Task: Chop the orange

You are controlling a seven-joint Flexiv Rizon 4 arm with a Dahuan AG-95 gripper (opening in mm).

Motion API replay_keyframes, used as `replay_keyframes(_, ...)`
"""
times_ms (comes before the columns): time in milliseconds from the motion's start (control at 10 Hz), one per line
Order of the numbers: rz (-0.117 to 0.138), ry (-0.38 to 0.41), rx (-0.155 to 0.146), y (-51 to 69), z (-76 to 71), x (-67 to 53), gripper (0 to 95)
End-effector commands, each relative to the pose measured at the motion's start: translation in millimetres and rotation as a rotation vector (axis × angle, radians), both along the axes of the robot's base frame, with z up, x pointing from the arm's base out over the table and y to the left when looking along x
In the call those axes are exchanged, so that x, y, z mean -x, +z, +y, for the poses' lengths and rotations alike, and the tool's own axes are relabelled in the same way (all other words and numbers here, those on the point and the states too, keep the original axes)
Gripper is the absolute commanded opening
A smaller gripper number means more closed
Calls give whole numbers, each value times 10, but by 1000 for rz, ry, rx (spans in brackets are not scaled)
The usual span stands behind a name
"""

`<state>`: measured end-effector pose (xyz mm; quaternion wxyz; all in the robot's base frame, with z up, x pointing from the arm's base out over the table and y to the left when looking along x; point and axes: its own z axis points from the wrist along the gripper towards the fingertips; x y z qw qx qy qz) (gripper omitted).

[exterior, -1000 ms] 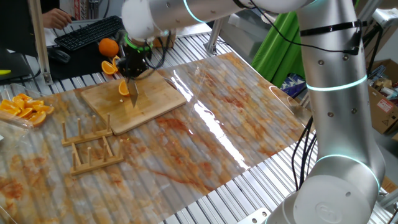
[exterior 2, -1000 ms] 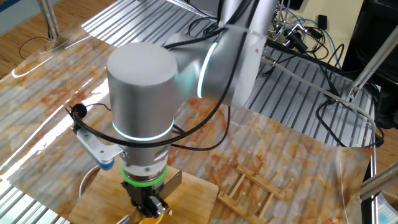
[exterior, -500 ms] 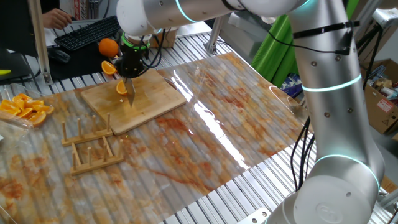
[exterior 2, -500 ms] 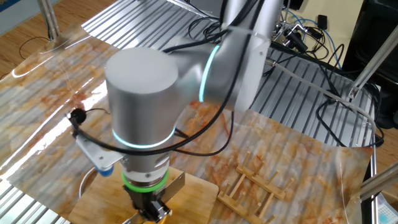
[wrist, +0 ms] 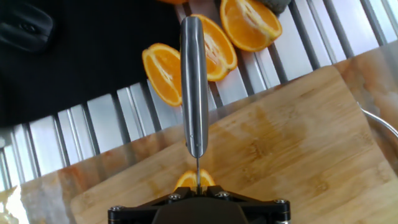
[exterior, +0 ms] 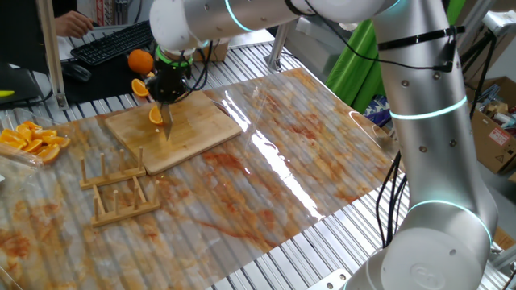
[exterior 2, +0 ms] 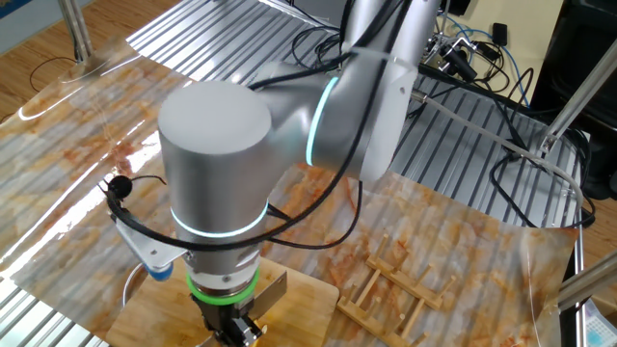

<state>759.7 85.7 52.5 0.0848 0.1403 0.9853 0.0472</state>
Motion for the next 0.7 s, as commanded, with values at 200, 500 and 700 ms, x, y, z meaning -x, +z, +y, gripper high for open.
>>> replay_keyframes(200,62,13,9,229,9,20,0)
replay_keyframes(500,34,9,-1,61,44,37,0)
replay_keyframes(700,38,11,7,65,53,31,0)
